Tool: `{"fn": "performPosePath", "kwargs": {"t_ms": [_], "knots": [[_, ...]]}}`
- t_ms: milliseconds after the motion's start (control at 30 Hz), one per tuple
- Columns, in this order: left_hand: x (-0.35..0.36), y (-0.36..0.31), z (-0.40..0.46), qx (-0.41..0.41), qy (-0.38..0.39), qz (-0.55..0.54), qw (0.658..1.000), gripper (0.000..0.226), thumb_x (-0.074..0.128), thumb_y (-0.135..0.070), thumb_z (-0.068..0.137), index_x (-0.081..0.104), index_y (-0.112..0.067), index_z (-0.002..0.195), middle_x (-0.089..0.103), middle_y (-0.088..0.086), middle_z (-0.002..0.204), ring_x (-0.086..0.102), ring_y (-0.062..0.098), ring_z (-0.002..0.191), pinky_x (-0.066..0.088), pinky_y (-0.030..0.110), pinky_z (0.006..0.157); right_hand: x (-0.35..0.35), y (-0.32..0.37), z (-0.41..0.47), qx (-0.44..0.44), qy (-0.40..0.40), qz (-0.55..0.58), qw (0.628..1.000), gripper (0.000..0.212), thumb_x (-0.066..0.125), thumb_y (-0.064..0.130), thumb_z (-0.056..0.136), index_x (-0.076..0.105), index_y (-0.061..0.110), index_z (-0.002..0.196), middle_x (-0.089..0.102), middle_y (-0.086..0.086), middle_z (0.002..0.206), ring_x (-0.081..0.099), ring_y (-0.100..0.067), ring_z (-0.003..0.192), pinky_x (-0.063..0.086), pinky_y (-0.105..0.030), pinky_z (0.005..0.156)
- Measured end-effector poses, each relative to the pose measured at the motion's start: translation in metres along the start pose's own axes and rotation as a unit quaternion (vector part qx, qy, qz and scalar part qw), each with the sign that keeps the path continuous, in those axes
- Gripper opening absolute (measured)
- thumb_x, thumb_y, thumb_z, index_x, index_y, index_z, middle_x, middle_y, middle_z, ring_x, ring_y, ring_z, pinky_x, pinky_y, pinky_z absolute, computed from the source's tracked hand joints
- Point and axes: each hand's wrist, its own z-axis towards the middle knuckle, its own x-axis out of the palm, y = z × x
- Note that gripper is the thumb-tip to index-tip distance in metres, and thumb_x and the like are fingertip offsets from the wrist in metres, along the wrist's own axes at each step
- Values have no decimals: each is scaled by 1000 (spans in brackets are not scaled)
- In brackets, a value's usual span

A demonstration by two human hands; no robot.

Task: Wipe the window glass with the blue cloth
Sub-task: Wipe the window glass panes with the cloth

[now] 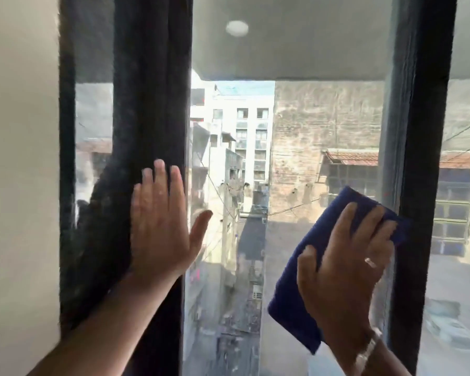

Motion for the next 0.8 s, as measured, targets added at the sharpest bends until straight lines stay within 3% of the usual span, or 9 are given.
{"fn": "performPosePath", "kwargs": {"t_ms": [267,400,467,533,600,633,700,800], "knots": [[22,3,-4,21,-48,31,998,74,19,-53,104,22,-3,159,24,20,167,21,38,155,11,47,127,0,13,44,-55,-42,-69,995,66,30,43,98,15,11,154,12,-28,160,11,-50,146,12,-60,117],[27,3,-5,27,-66,20,997,72,24,-50,105,23,-4,160,23,20,167,21,38,155,12,47,127,8,63,62,-179,-39,-114,976,62,31,39,100,18,13,155,14,-26,161,12,-49,147,15,-61,119],[28,4,-5,29,-78,23,996,70,24,-48,106,24,-3,160,23,20,167,22,38,155,14,48,127,17,76,45,-316,-20,-123,941,62,37,35,98,22,13,154,20,-23,160,19,-47,146,18,-60,117],[28,4,-6,27,-88,24,995,69,27,-46,106,25,-3,159,24,20,166,23,38,155,14,48,127,23,52,16,-454,20,-135,880,66,49,34,90,30,18,151,30,-16,158,30,-43,141,21,-56,117],[27,3,-7,23,-85,17,996,69,28,-46,106,25,-3,159,24,20,166,23,38,155,15,48,127,18,4,-5,-538,61,-160,826,73,56,38,84,33,24,151,34,-7,156,34,-37,138,19,-52,118],[26,2,-7,21,-81,12,996,69,28,-46,106,24,-4,160,23,20,167,22,38,155,15,48,127,10,-19,-3,-546,74,-162,819,73,56,39,84,31,27,151,34,-4,156,34,-36,138,19,-51,119],[25,1,-7,17,-71,3,997,69,28,-47,106,23,-5,160,22,19,167,21,38,155,14,48,127,-4,-41,23,-498,60,-166,849,68,50,38,90,25,30,153,31,-6,158,34,-40,139,23,-54,116],[24,1,-6,11,-63,-7,998,69,28,-47,105,22,-6,160,22,19,168,20,38,155,13,48,127,-15,-2,84,-351,-4,-161,922,64,44,35,94,25,22,154,30,-20,158,28,-48,141,24,-60,113]]}}
